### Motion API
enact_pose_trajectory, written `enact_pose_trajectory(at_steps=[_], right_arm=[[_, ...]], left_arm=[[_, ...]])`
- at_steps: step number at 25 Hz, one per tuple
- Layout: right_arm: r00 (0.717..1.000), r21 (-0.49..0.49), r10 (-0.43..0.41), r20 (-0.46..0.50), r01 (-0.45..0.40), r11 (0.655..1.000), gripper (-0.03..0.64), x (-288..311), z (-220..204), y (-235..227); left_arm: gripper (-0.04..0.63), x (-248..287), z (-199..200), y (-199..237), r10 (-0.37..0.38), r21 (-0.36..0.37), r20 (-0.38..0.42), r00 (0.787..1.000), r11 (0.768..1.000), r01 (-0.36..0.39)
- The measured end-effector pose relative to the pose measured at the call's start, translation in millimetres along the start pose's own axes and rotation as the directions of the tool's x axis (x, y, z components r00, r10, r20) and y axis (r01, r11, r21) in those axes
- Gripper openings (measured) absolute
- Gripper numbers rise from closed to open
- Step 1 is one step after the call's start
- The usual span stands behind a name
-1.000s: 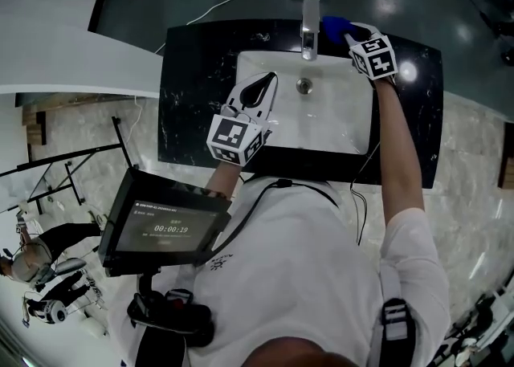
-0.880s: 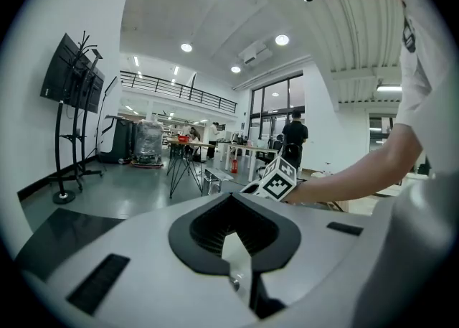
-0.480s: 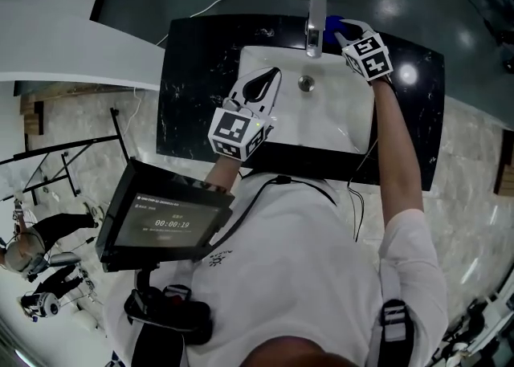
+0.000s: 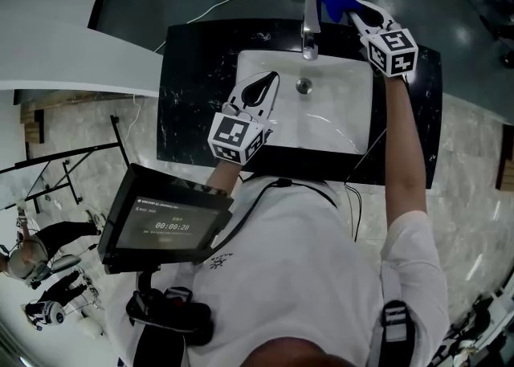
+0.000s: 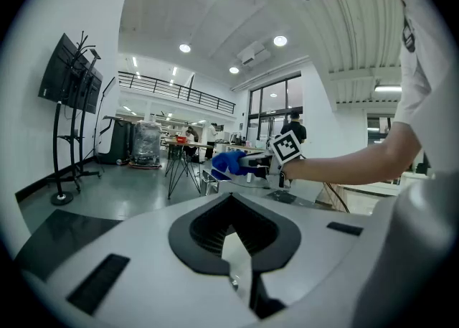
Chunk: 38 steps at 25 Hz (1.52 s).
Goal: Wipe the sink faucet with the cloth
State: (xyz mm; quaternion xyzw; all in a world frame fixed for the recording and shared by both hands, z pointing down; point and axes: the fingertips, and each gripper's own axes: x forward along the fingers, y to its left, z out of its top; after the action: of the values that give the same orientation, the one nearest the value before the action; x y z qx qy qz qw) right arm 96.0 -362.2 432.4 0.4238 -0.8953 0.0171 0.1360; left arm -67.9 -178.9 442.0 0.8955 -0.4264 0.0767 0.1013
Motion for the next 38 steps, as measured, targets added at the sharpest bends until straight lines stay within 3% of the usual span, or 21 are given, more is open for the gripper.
enact_pose_trajectory(at_steps=[5, 9, 13, 17, 23, 29, 33, 38], right_arm=[[0.973, -0.086, -0.074, -0.221, 0.056, 0.995, 0.055, 9, -79, -9], [0.936, -0.175, -0.051, -0.349, -0.012, 0.984, 0.055, 22, -122, 19], [0.907, -0.268, -0.007, -0.421, -0.117, 0.956, 0.055, 36, -138, 49], [0.938, -0.186, 0.017, -0.345, -0.086, 0.979, 0.055, 37, -119, 48], [0.987, -0.148, 0.011, -0.163, -0.036, 0.988, 0.055, 26, -52, 28], [0.998, 0.001, 0.042, 0.040, -0.042, 0.999, 0.055, 2, 7, 21], [0.999, 0.078, 0.014, 0.046, -0.018, 0.997, 0.055, -14, -14, 16], [0.998, 0.141, 0.032, -0.062, -0.023, 0.990, 0.055, -19, -82, 28]], left_arm=[[0.002, -3, -2, 1, 0.010, -0.002, -0.005, 1.000, 1.000, -0.010], [0.002, -6, -6, 5, 0.022, -0.004, -0.013, 1.000, 1.000, -0.022], [0.002, -7, -6, 7, 0.031, -0.008, -0.011, 0.999, 0.999, -0.031], [0.002, -6, -6, 5, 0.026, -0.008, -0.010, 1.000, 1.000, -0.026], [0.002, -5, -5, 4, 0.019, -0.009, -0.006, 1.000, 1.000, -0.019], [0.002, -2, -3, 1, 0.006, -0.008, -0.004, 1.000, 1.000, -0.006], [0.002, -3, -4, 0, 0.004, -0.008, -0.004, 1.000, 1.000, -0.004], [0.002, -5, -7, 2, 0.006, -0.009, -0.009, 1.000, 1.000, -0.006]])
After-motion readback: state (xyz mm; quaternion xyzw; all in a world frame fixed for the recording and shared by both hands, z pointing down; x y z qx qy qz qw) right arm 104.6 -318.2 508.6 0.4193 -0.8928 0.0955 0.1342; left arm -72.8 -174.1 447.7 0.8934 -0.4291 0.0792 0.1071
